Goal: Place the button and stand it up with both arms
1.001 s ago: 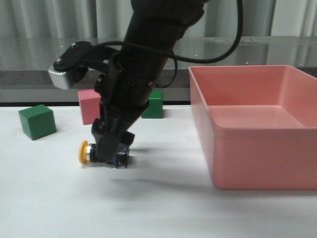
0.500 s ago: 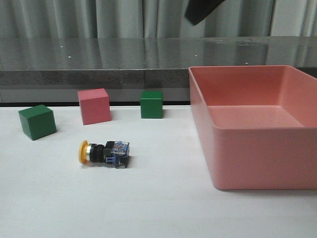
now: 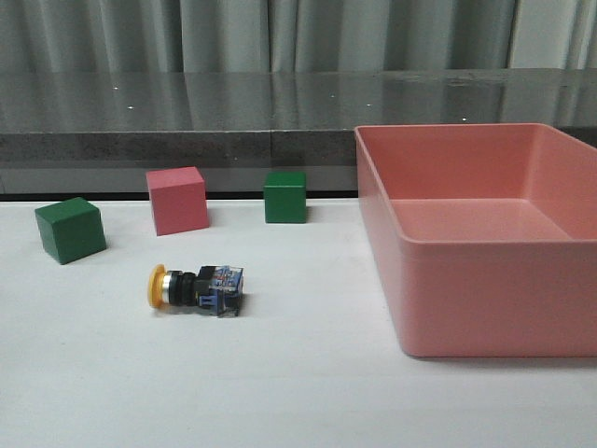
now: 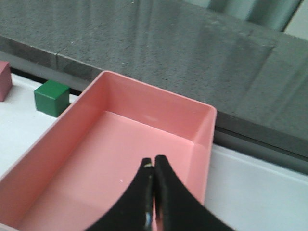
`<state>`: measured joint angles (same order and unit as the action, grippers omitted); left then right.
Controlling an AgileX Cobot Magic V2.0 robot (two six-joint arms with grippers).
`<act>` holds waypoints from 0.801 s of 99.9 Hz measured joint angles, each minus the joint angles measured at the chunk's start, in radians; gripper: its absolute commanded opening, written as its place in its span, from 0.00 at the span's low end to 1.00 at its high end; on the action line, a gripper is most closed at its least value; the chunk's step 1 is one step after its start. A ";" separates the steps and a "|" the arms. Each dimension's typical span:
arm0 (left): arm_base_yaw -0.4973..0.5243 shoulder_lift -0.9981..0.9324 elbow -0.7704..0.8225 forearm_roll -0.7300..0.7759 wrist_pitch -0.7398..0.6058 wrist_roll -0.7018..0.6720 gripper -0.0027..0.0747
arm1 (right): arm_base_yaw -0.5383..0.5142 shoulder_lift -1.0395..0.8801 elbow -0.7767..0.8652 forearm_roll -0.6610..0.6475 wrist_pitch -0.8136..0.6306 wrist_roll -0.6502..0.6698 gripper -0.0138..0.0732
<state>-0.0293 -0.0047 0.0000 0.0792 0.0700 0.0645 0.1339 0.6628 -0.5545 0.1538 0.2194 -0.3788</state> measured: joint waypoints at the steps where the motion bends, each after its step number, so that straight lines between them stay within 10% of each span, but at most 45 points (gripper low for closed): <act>1: 0.000 0.000 0.000 0.000 0.000 0.000 0.01 | -0.008 -0.012 0.009 0.000 -0.001 0.000 0.09; 32: 0.000 0.000 0.000 0.000 0.000 0.000 0.01 | -0.075 -0.472 0.294 0.002 -0.001 0.000 0.09; 80: 0.000 0.000 0.000 0.000 0.000 0.000 0.01 | -0.075 -0.520 0.339 0.002 -0.037 0.000 0.09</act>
<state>-0.0293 -0.0047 0.0000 0.0792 0.0700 0.0645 0.0588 0.1431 -0.2153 0.1562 0.1819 -0.3788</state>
